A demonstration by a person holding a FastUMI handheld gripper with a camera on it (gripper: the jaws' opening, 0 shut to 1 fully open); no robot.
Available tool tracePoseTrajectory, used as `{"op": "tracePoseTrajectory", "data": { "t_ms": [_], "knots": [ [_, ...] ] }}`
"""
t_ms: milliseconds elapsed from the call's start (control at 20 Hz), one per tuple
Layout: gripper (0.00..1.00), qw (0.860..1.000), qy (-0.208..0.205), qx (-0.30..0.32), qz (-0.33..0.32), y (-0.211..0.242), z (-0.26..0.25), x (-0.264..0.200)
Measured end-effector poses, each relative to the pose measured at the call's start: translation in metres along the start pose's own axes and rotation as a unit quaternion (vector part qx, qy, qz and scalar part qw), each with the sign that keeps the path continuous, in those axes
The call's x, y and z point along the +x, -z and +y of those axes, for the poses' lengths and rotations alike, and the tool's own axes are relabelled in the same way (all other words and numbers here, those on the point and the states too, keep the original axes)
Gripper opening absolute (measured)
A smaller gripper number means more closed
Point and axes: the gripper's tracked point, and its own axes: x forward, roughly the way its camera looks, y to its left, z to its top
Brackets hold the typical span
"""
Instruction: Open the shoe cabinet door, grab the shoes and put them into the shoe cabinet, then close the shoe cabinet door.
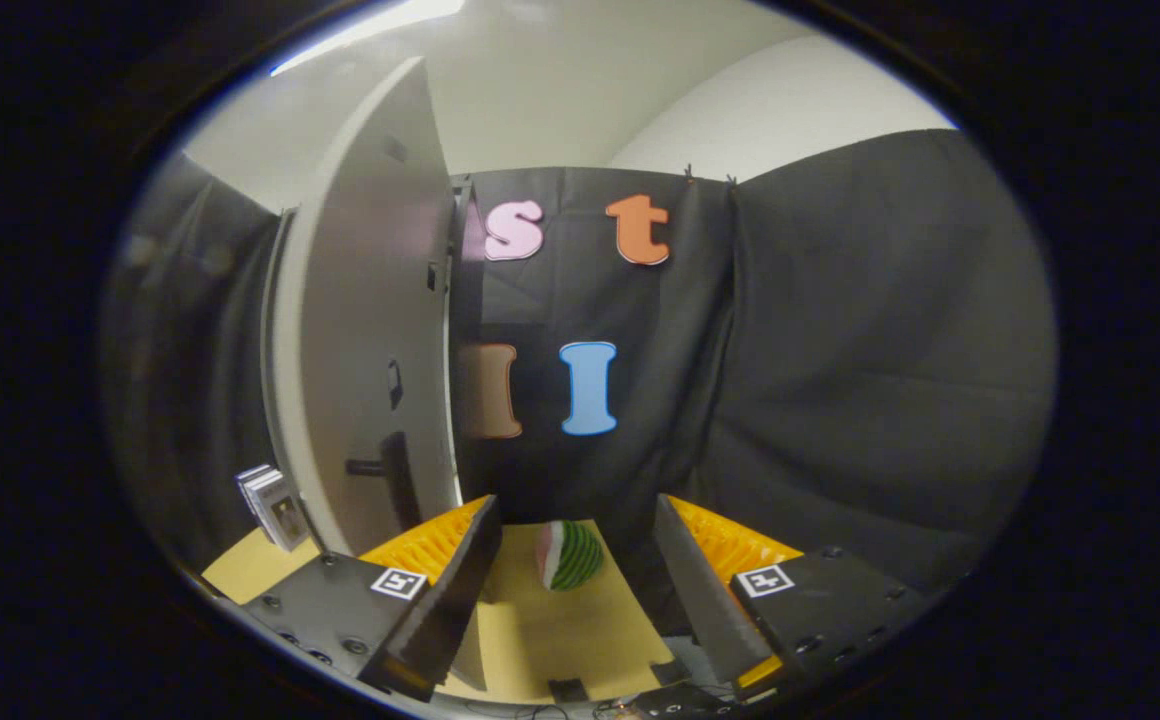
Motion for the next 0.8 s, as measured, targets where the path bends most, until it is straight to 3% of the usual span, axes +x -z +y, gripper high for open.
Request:
{"op": "tracePoseTrajectory", "data": {
  "t_ms": [350,800],
  "knots": [
    [0.96,0.999,-0.052,0.008,-0.001,0.003,0.014,0.094],
    [0.95,0.996,-0.087,-0.009,0.001,0.006,0.05,0.113]
  ]
}}
